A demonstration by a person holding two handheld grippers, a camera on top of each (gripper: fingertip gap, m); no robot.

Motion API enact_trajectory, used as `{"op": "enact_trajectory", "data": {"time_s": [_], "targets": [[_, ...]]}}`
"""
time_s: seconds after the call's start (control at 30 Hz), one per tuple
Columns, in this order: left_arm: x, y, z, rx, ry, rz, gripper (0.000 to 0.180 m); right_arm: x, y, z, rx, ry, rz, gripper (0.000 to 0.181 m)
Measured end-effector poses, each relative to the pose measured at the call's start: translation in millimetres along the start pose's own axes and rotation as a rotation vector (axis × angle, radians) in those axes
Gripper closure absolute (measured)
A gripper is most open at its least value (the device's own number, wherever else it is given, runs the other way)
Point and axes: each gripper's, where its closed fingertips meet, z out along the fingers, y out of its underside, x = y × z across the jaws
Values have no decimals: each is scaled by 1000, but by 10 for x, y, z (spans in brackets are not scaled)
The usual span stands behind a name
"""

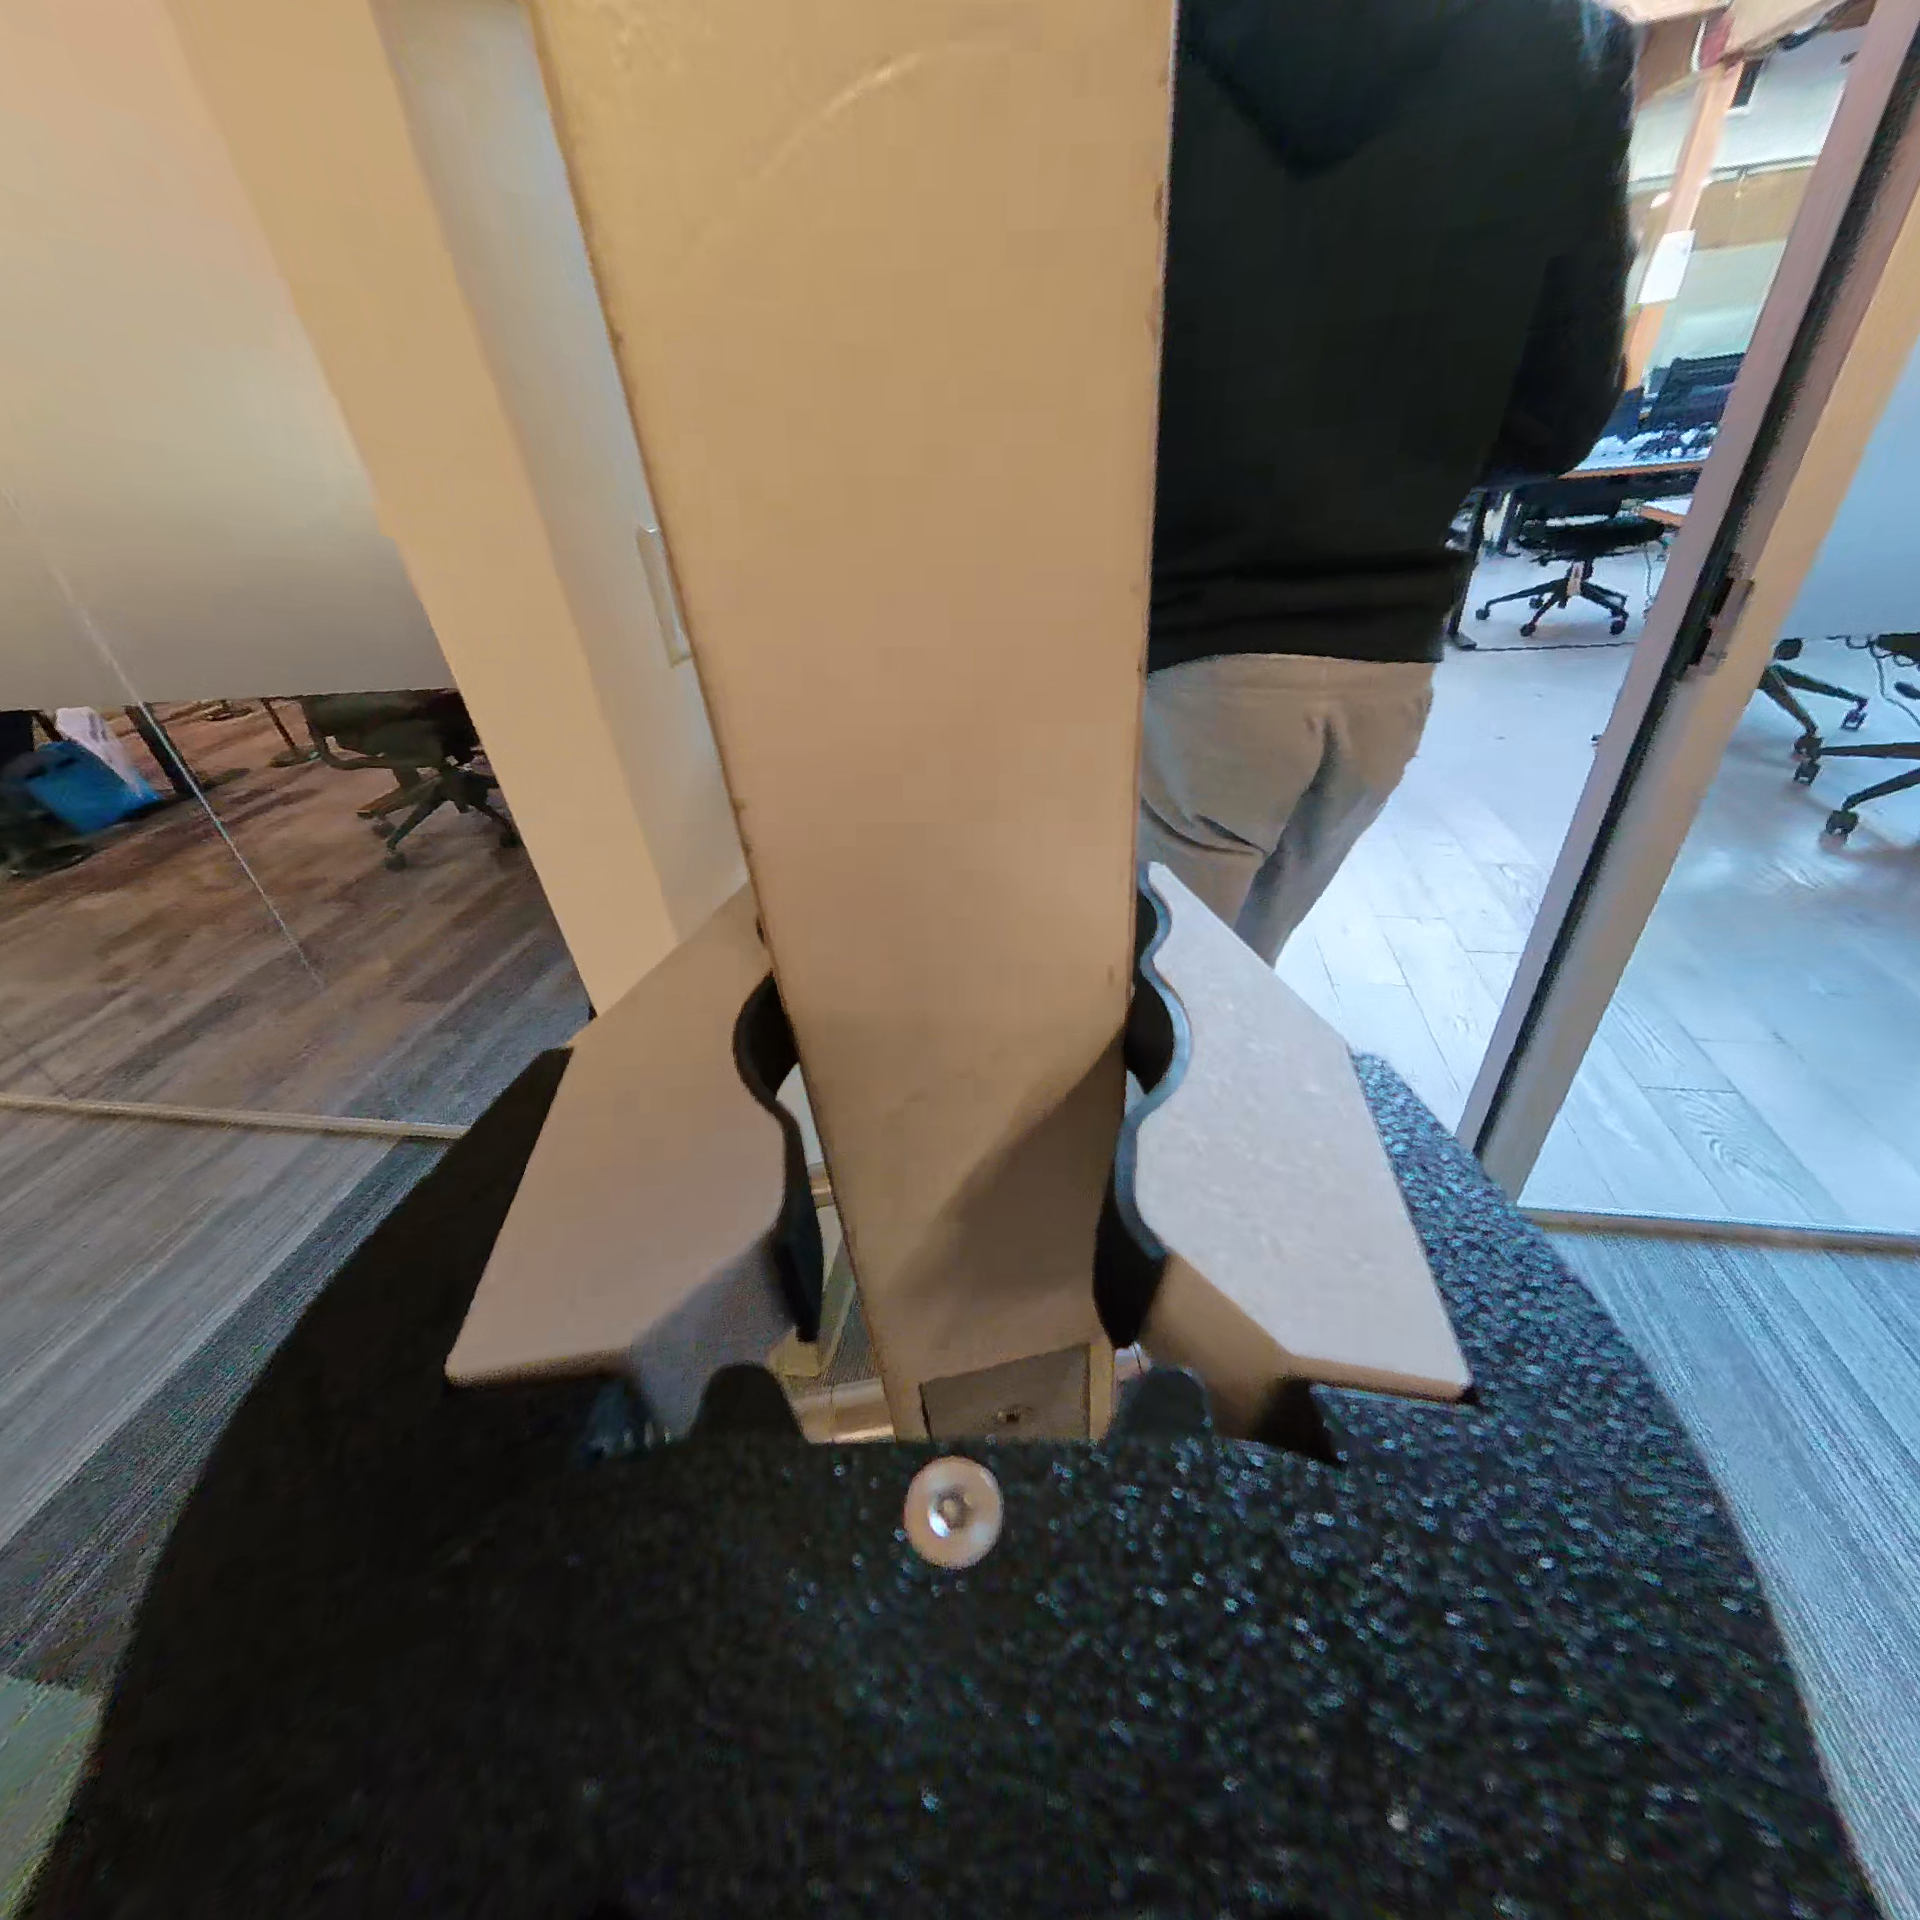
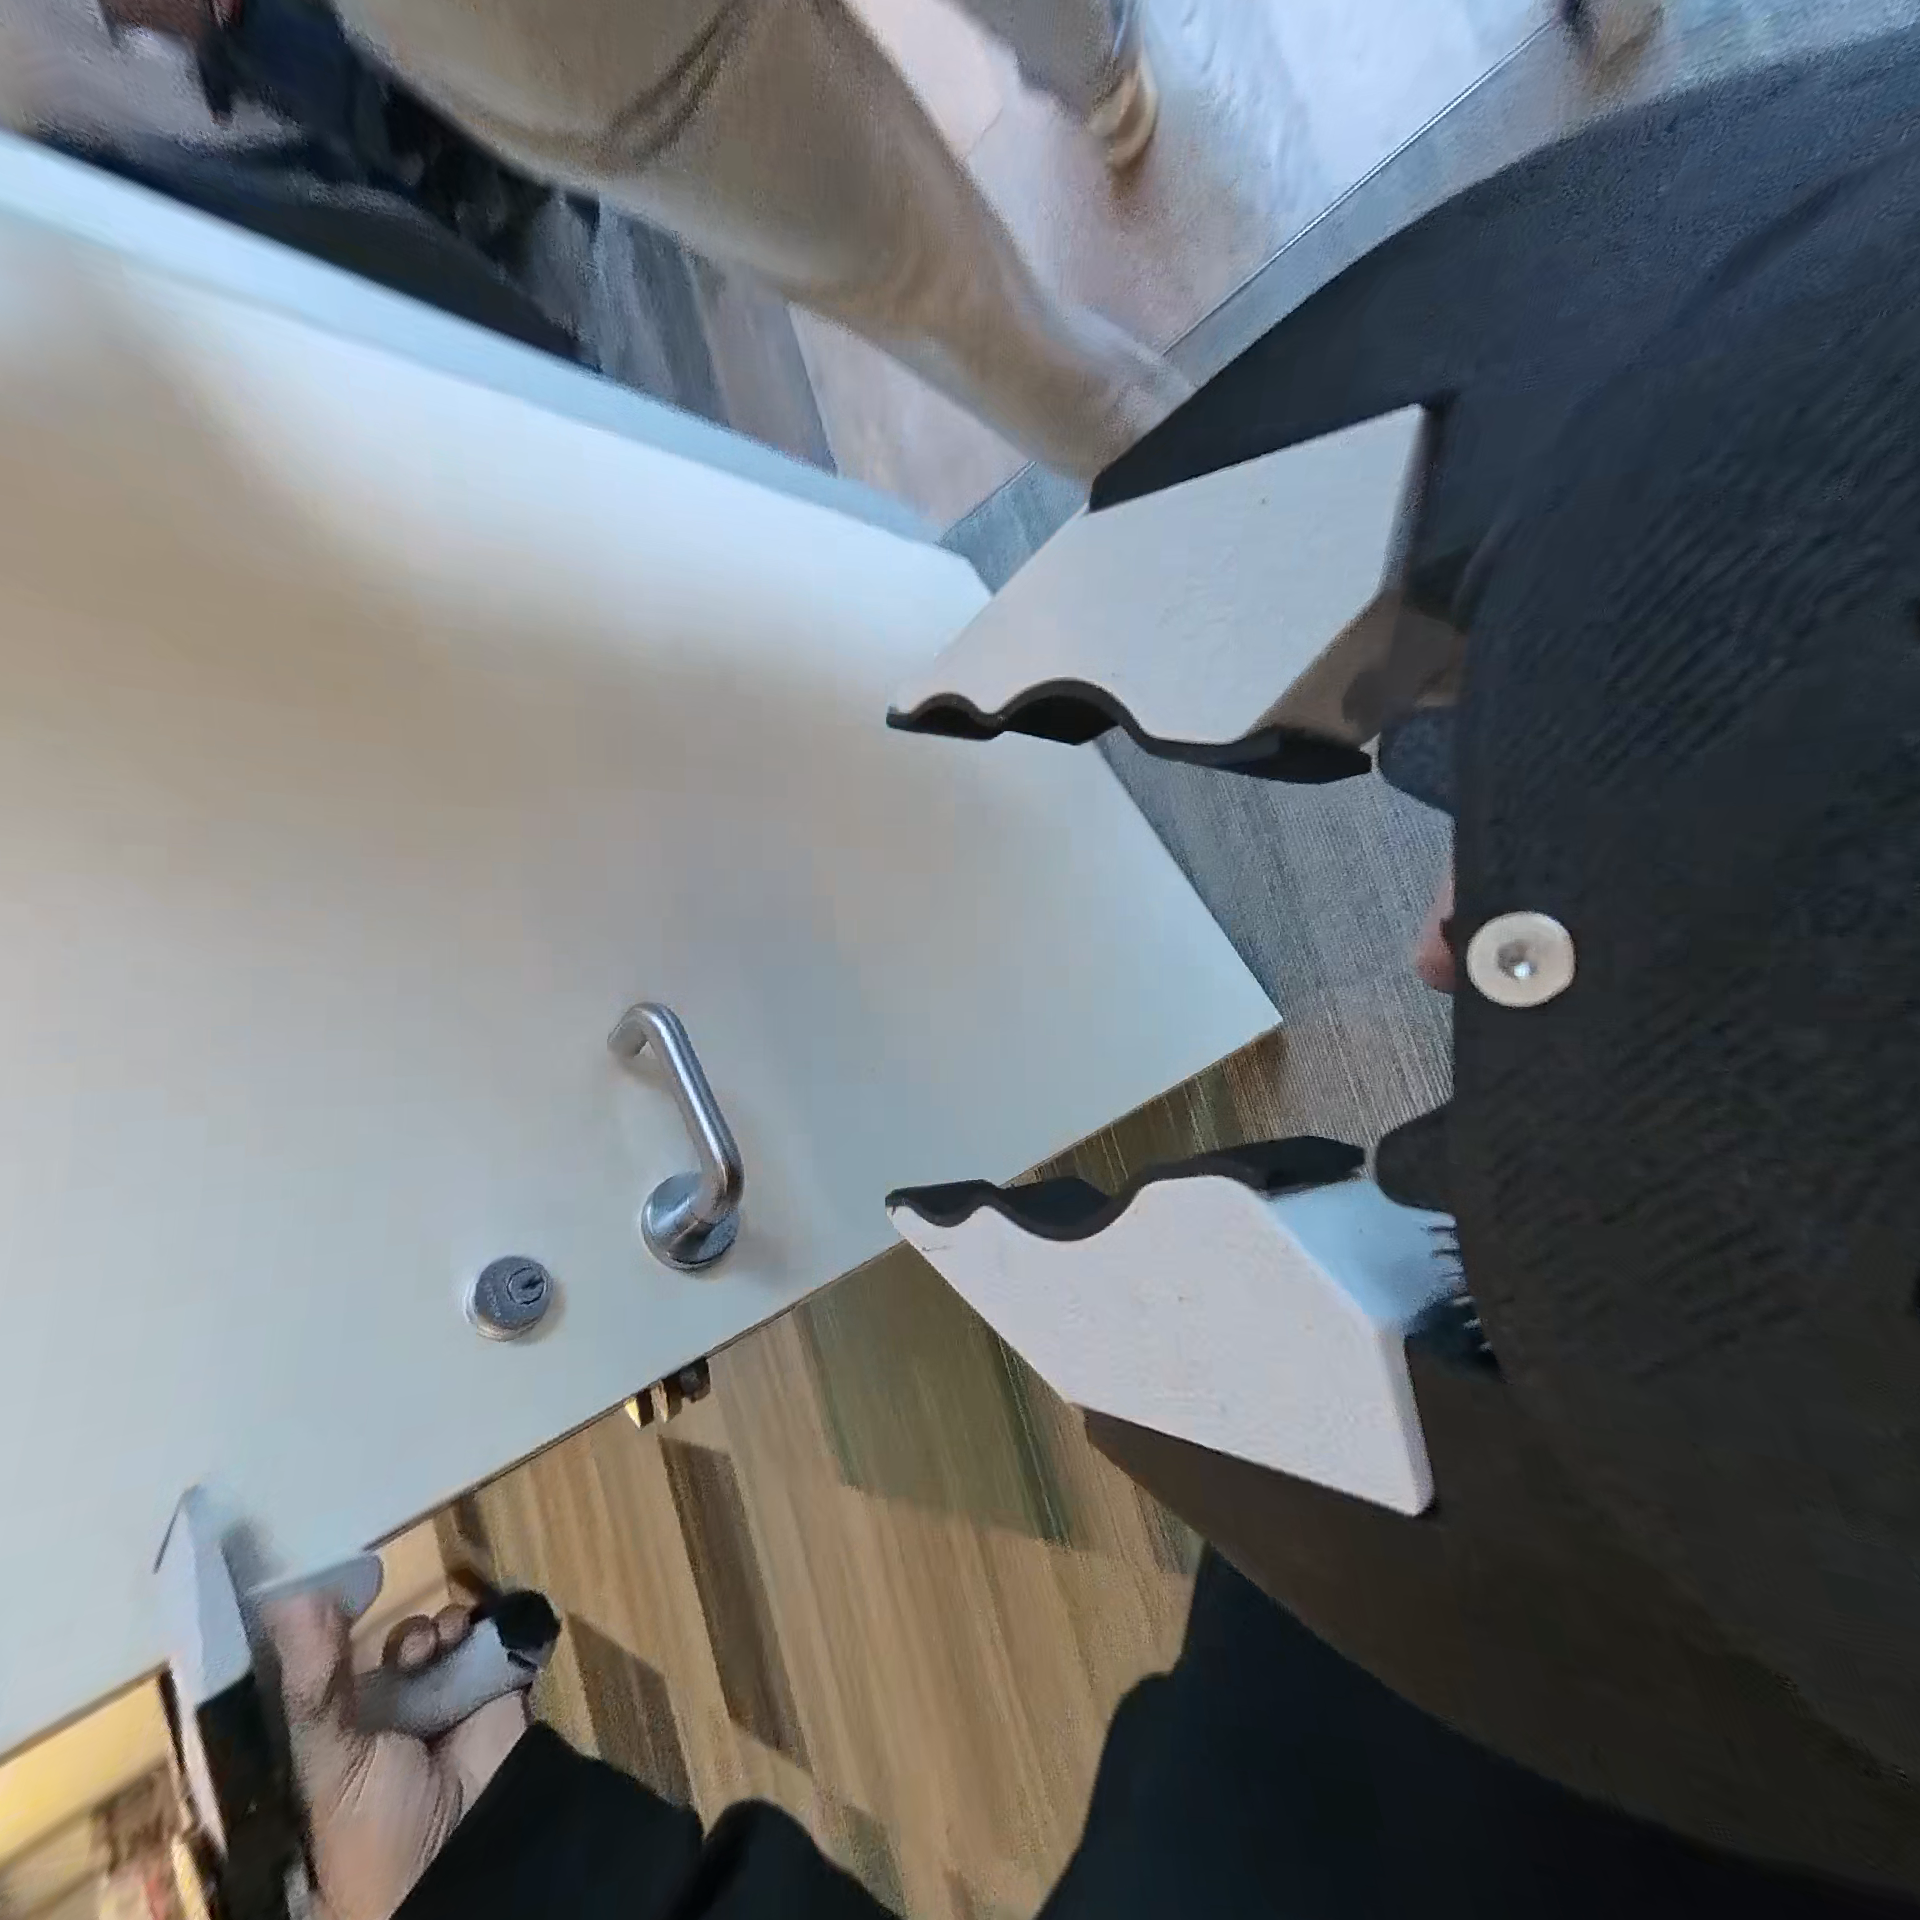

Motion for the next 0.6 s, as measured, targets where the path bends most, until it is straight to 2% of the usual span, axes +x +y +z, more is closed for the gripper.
{"op": "enact_trajectory", "data": {"time_s": [0.3,0.4,0.5,0.6], "targets": [[-727,12,-135,87,-32,-55,121,1285,-358,949,8,-298,-97,97],[-975,-7,-176,141,-24,-80,122,1872,-550,1144,5,-337,-116,97],[-1217,36,-184,103,-30,-85,121,2349,-764,1318,41,-401,-135,101],[-1459,19,-196,159,-68,-108,121,2887,-860,1573,-2,-426,-149,106]]}}
